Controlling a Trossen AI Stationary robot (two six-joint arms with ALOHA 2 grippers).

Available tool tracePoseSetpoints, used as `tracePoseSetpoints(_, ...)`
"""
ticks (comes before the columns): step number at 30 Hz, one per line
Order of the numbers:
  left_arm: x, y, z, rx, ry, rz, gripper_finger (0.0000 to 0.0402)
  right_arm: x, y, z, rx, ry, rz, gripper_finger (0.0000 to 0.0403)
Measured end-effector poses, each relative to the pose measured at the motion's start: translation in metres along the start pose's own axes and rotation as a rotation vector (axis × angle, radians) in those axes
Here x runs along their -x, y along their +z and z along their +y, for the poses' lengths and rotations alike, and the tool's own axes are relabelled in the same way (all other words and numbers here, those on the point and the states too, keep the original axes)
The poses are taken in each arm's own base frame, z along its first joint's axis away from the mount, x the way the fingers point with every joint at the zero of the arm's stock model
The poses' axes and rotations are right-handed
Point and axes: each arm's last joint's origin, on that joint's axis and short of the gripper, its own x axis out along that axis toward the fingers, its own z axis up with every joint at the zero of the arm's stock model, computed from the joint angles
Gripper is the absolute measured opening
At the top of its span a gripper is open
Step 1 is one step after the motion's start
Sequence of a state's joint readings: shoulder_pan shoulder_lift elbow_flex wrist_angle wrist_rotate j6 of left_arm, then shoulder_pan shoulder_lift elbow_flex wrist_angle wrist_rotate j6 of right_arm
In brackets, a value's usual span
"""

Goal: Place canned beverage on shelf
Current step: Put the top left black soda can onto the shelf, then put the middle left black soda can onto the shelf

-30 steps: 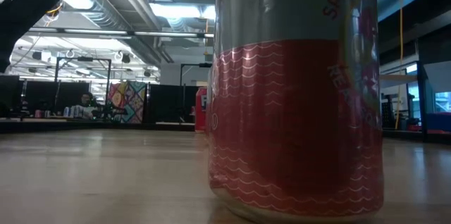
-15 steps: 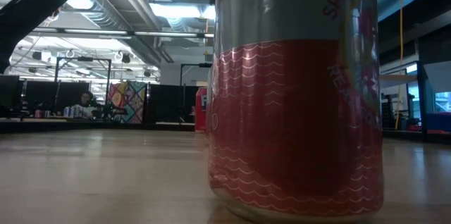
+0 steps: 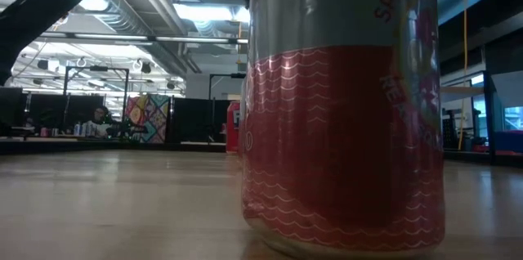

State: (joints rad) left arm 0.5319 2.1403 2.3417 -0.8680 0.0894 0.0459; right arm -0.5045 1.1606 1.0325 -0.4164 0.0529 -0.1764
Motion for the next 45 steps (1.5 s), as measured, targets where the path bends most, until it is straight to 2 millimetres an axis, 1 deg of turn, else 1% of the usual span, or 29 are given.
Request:
tracePoseSetpoints(15, 0.0, 0.001, -0.008, 0.005, -0.01, -0.006, 0.0241, 0.0, 0.0, 0.0, 0.0, 0.001, 0.004, 0.0037)
tracePoseSetpoints(18, 0.0, 0.001, -0.011, -0.002, -0.01, -0.005, 0.0257, 0.0, 0.0, 0.0, 0.0, 0.001, 0.004, 0.0037)
tracePoseSetpoints(26, 0.002, 0.003, -0.016, -0.015, 0.021, -0.015, 0.0321, 0.0, 0.0, 0.0, 0.001, 0.001, 0.004, 0.0037)
tracePoseSetpoints(31, 0.006, 0.004, -0.017, -0.016, 0.024, -0.022, 0.0331, 0.0, 0.0, 0.0, 0.001, 0.001, 0.004, 0.0037)
tracePoseSetpoints(33, 0.011, 0.008, -0.017, -0.018, 0.024, -0.042, 0.033, 0.0, 0.0, 0.0, 0.001, 0.001, 0.004, 0.0037)
tracePoseSetpoints(36, 0.027, 0.014, -0.017, -0.032, 0.031, -0.085, 0.0328, 0.0, 0.0, 0.0, 0.001, 0.001, 0.004, 0.0037)
tracePoseSetpoints(38, 0.042, 0.019, -0.019, -0.069, 0.039, -0.113, 0.0328, 0.0, 0.0, 0.0, 0.001, 0.001, 0.003, 0.0037)
tracePoseSetpoints(41, 0.063, 0.023, -0.022, -0.078, 0.046, -0.147, 0.0328, 0.0, 0.0, 0.0, 0.005, 0.002, 0.004, 0.0037)
tracePoseSetpoints(45, 0.097, 0.026, -0.035, -0.086, 0.036, -0.17, 0.0328, 0.0, 0.0, 0.0, 0.005, 0.004, 0.003, 0.0037)
